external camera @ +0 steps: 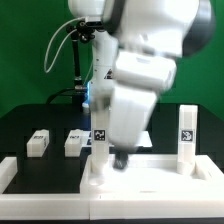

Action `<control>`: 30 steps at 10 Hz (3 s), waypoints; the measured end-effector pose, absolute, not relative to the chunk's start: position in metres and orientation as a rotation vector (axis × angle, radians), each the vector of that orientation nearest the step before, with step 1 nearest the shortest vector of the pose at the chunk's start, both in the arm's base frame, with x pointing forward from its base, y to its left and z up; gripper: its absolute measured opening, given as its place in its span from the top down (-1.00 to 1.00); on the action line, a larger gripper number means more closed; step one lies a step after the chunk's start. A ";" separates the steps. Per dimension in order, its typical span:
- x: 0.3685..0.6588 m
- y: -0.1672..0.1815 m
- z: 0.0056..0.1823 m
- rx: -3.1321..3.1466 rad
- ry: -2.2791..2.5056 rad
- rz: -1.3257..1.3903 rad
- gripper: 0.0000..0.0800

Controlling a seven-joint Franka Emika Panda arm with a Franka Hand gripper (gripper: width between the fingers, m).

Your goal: Assemble desk

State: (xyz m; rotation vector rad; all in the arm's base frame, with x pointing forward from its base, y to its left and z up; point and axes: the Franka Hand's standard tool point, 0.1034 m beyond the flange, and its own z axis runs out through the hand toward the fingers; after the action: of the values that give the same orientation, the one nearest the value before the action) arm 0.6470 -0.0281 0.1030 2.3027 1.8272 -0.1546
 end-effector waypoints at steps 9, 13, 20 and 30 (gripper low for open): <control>0.625 -0.086 0.145 2.816 1.042 -0.101 -0.62; 0.586 -0.149 0.158 3.009 0.509 -0.191 -0.62; 0.512 -0.162 0.094 3.196 -0.330 -0.301 -0.62; 0.469 -0.159 0.080 3.234 -1.014 -0.485 -0.62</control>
Offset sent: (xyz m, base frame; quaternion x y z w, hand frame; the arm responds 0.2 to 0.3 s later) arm 0.0000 0.0000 0.0000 0.0000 0.0000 0.1938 0.9810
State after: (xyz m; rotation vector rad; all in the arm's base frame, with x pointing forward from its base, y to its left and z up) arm 0.4690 -0.1586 0.0802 3.2340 -1.0136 -0.4848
